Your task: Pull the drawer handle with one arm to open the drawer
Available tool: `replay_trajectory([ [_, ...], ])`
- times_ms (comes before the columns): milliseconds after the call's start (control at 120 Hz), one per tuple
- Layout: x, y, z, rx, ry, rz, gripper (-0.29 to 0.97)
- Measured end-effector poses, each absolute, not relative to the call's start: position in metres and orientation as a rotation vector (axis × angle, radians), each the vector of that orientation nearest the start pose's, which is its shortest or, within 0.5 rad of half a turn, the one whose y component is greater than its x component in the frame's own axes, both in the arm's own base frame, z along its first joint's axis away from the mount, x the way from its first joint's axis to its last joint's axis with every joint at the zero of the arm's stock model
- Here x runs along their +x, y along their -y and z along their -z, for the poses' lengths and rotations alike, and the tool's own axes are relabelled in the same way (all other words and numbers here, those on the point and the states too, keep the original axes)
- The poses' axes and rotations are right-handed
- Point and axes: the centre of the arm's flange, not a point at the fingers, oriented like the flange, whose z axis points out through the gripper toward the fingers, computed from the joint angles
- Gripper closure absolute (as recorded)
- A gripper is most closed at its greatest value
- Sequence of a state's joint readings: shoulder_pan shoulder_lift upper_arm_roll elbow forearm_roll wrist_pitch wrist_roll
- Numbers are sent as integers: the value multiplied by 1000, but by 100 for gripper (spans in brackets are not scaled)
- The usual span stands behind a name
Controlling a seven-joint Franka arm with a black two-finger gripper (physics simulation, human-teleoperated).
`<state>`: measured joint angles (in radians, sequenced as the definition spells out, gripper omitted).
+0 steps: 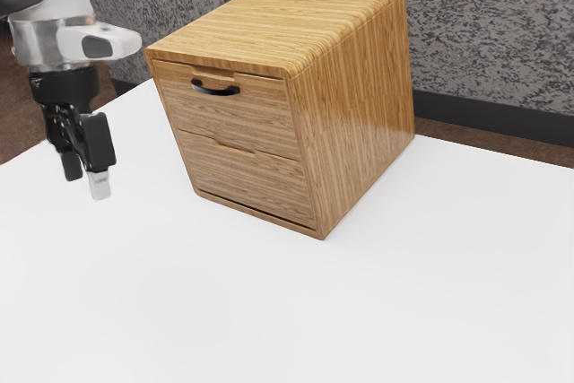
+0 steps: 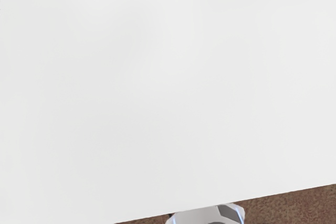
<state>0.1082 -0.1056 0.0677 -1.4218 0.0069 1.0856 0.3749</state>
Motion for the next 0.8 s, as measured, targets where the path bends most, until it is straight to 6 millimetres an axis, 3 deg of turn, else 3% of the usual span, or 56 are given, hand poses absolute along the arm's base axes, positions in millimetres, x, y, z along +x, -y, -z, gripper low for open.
replay_trajectory([
  [92,474,-68,-712,-3128,-507,-170,0],
  [250,495,-71,-708,-3060,-749,-25,0],
  [358,475,-80,-727,-2937,-923,77,0],
  [408,452,-101,-715,-2891,-972,141,0],
  [450,450,-112,-700,-2847,-1047,215,0],
  [550,467,-108,-696,-2651,-1273,372,0],
  [675,493,-107,-696,-2410,-1459,428,0],
  [800,500,-105,-713,-2199,-1583,457,20],
])
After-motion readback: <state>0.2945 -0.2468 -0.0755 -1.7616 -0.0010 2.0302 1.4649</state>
